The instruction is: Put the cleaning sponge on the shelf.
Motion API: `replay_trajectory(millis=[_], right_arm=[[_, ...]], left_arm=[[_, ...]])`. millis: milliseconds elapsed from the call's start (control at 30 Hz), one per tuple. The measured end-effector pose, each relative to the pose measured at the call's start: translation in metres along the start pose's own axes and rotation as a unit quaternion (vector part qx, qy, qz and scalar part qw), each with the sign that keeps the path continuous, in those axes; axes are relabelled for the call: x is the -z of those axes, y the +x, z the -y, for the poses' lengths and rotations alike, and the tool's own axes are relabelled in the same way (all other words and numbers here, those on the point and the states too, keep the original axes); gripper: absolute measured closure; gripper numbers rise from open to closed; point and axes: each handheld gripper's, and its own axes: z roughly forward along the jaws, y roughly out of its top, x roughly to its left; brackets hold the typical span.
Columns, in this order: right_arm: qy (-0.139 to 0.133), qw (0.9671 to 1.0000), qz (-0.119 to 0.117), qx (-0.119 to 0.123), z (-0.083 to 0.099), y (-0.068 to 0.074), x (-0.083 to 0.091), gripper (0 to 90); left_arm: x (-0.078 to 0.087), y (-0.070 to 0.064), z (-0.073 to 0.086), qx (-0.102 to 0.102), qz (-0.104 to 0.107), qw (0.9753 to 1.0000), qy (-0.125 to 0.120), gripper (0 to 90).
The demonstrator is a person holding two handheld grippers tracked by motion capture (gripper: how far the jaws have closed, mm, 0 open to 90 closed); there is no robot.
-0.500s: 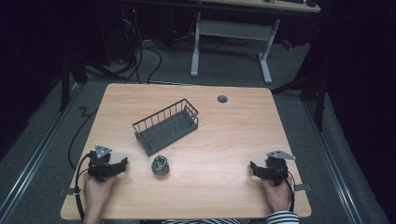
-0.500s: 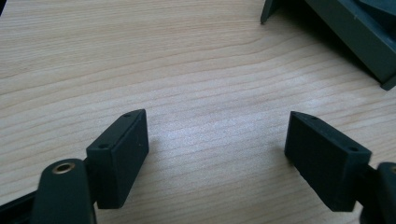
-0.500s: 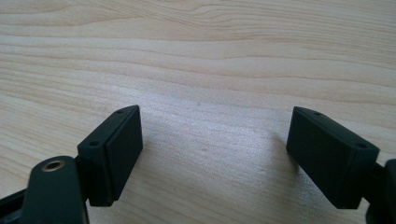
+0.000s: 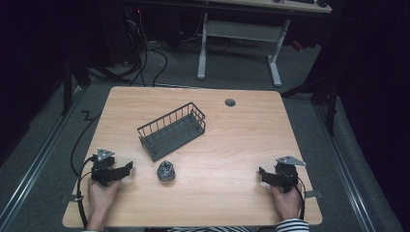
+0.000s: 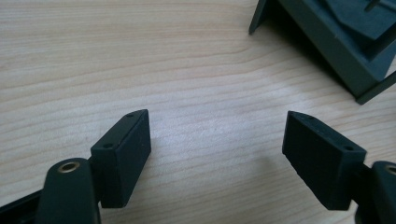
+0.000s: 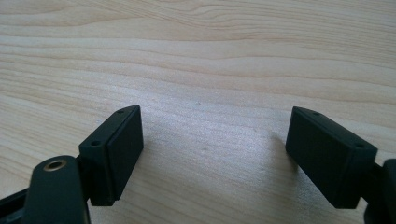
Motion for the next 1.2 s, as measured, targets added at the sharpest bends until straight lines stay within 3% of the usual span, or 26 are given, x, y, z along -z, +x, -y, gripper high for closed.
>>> replay_trajectory(millis=[400,733,1000,1200], right_arm=[[-0.001,1.0,0.001,0.0,0.0,0.0,0.0,20.4],[-0.001,1.0,0.001,0.0,0.0,0.001,0.001,20.7],[-0.002,1.0,0.0,0.001,0.0,0.0,0.001,21.0],[-0.002,1.0,0.0,0.001,0.001,0.001,0.001,21.1]], left_arm=[[0.017,-0.006,-0.031,-0.001,0.037,0.9989,-0.029,25.4],[0.027,-0.017,-0.059,-0.003,0.068,0.9964,-0.051,25.0],[0.028,-0.027,-0.077,-0.015,0.075,0.9955,-0.056,24.7],[0.021,-0.033,-0.092,-0.02,0.078,0.9956,-0.049,25.4]])
